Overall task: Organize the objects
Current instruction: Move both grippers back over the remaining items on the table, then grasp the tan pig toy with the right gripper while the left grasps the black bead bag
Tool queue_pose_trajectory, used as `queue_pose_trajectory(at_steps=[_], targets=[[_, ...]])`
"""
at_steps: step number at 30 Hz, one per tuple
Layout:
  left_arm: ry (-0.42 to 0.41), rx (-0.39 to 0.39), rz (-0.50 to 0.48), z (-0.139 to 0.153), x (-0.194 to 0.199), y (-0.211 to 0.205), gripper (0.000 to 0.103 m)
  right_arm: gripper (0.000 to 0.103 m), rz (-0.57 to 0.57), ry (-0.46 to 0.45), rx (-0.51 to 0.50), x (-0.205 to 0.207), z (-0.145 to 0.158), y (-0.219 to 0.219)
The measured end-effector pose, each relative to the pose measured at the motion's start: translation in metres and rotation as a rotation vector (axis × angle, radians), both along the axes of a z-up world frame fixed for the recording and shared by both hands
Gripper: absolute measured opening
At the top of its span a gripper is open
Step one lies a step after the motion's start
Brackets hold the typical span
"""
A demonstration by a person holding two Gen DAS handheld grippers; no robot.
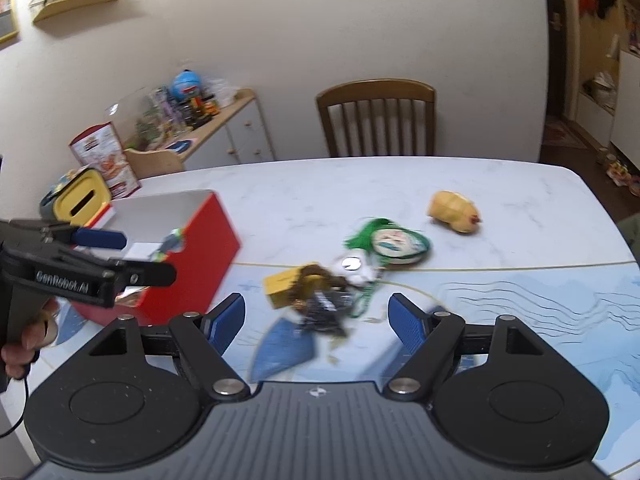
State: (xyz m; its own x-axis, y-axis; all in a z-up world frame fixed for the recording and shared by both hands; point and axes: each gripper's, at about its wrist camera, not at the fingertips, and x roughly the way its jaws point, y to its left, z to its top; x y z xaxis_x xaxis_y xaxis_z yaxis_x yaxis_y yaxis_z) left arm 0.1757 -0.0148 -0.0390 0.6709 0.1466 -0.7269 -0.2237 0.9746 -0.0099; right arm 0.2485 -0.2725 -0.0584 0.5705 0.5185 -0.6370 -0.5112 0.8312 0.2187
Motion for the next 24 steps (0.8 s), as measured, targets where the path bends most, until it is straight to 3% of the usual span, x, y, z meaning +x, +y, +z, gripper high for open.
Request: queue_pose_trajectory(at_steps=[10,24], targets=[[-0.009,-0.02,0.029,-0.029,0.035,-0.037,0.103,0.083,-0.086,-0.01,-0.012,0.061,-0.013,-0.042],[0.02,0.002,0.046,-0.074,0.077,-0.068,0.103,0.083,-0.044,0.01,-0.105,0.165,-0.046,-0.052]])
